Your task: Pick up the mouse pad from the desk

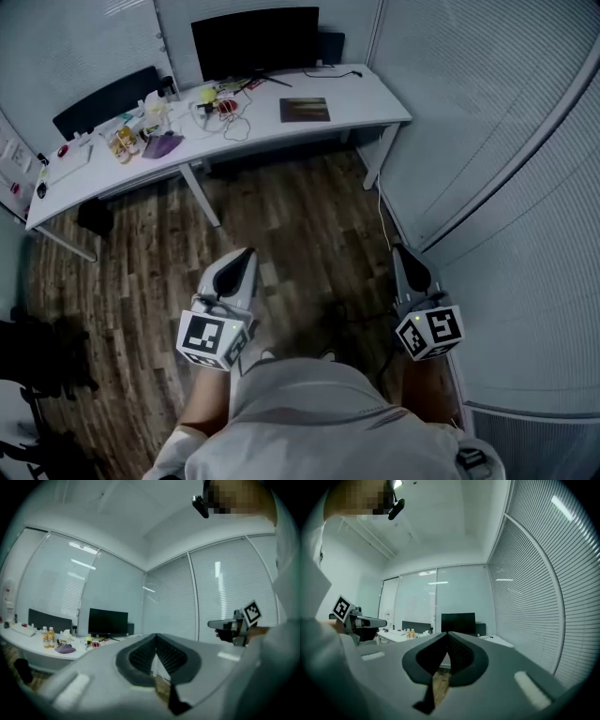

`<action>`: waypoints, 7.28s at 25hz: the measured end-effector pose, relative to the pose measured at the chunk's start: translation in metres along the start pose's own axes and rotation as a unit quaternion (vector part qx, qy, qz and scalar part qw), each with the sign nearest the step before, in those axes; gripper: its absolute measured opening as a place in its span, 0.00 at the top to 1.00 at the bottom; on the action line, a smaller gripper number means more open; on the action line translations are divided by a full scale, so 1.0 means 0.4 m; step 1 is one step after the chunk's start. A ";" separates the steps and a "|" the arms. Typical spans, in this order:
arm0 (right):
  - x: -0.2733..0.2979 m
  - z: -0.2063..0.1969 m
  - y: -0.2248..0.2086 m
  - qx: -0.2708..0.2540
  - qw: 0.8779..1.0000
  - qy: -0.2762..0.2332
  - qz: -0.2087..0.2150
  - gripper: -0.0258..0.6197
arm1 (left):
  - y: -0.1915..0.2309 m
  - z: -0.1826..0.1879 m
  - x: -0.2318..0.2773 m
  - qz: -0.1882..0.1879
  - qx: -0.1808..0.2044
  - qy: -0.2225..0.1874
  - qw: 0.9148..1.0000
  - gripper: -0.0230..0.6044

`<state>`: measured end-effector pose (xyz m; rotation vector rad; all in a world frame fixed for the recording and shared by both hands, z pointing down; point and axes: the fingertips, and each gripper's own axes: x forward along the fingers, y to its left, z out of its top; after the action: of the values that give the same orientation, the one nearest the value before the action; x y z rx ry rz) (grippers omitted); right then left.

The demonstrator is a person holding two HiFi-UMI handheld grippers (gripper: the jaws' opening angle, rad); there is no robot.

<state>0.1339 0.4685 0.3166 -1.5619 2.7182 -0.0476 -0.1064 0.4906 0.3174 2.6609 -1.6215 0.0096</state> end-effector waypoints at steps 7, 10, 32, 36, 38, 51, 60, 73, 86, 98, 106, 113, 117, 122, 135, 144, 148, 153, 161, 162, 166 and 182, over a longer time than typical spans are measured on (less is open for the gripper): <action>-0.003 0.005 -0.022 0.037 0.998 -0.037 0.035 0.95 | -0.016 -0.005 0.030 0.001 0.001 0.006 1.000 0.96; -0.013 -0.002 -0.050 0.046 0.998 -0.033 0.033 0.95 | -0.037 -0.002 0.043 0.003 0.002 0.009 1.000 0.96; 0.118 -0.198 -0.323 0.106 0.993 0.039 0.044 0.95 | -0.079 -0.126 0.317 0.023 -0.013 0.056 0.998 0.96; 0.240 -0.191 -0.369 0.099 0.994 0.046 0.022 0.95 | 0.014 -0.141 0.446 0.005 -0.024 0.053 0.998 0.96; 0.307 -0.181 -0.393 0.094 0.994 0.049 0.013 0.95 | 0.061 -0.136 0.517 -0.009 -0.025 0.053 0.998 0.96; 0.818 -0.148 -0.324 0.073 0.994 0.085 0.007 0.95 | 0.505 -0.145 0.768 -0.034 -0.042 0.076 0.996 0.96; 1.046 -0.149 -0.307 0.064 0.992 0.103 0.035 0.95 | 0.686 -0.151 0.825 0.003 -0.059 0.072 0.996 0.96; 1.373 -0.178 -0.517 0.087 0.988 0.087 0.089 0.95 | 0.791 -0.143 1.131 0.054 -0.044 0.078 0.995 0.96; 1.629 -0.210 -0.977 0.123 0.984 0.102 0.077 0.95 | 0.765 -0.152 1.630 0.065 -0.038 0.109 0.991 0.96; 1.894 -0.310 -0.991 0.123 0.976 0.158 0.088 0.95 | 0.971 -0.240 1.806 0.074 -0.067 0.137 0.986 0.96; 2.157 -0.357 -0.910 0.099 0.972 0.202 0.066 0.95 | 1.236 -0.317 1.913 0.043 -0.086 0.168 0.981 0.92; 2.288 -0.466 -0.897 0.069 0.959 0.274 0.037 0.82 | 1.347 -0.471 1.988 0.018 -0.116 0.235 0.965 0.83; 2.321 -0.595 -0.930 0.072 0.937 0.340 0.028 0.69 | 1.351 -0.579 2.048 0.027 -0.142 0.275 0.951 0.74; 2.337 -0.769 -0.973 0.081 0.907 0.412 0.024 0.59 | 1.337 -0.765 2.105 0.045 -0.142 0.361 0.920 0.62; 2.324 -1.002 -1.014 0.031 0.860 0.505 0.065 0.48 | 1.258 -0.993 2.144 0.062 -0.087 0.476 0.873 0.56; 2.317 -1.001 -0.996 0.028 0.863 0.502 0.053 0.57 | 1.251 -0.998 2.143 0.075 -0.110 0.486 0.864 0.61; 2.314 -1.003 -0.972 0.019 0.861 0.504 0.066 0.67 | 1.247 -0.999 2.139 0.087 -0.109 0.490 0.860 0.63; 2.308 -0.993 -0.938 0.019 0.862 0.499 0.082 0.85 | 1.216 -0.990 2.140 0.066 -0.109 0.488 0.863 0.78; 2.327 -0.874 -0.949 0.056 0.893 0.435 0.097 0.87 | 1.205 -0.855 2.161 0.044 -0.133 0.426 0.894 0.84; 2.331 -0.847 -0.952 0.059 0.899 0.424 0.096 0.87 | 1.211 -0.826 2.167 0.041 -0.131 0.413 0.901 0.84; 2.365 -0.710 -0.970 0.057 0.924 0.367 0.095 0.87 | 1.231 -0.675 2.206 0.032 -0.112 0.349 0.930 0.85; 2.395 -0.095 -1.000 0.039 0.989 0.106 0.099 0.87 | 1.229 -0.061 2.233 0.044 -0.037 0.095 0.994 0.86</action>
<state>-0.0039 -0.5595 0.3755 -1.3313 2.9764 -0.3339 -0.1336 -0.5275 0.3675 2.4465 -1.6429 0.1943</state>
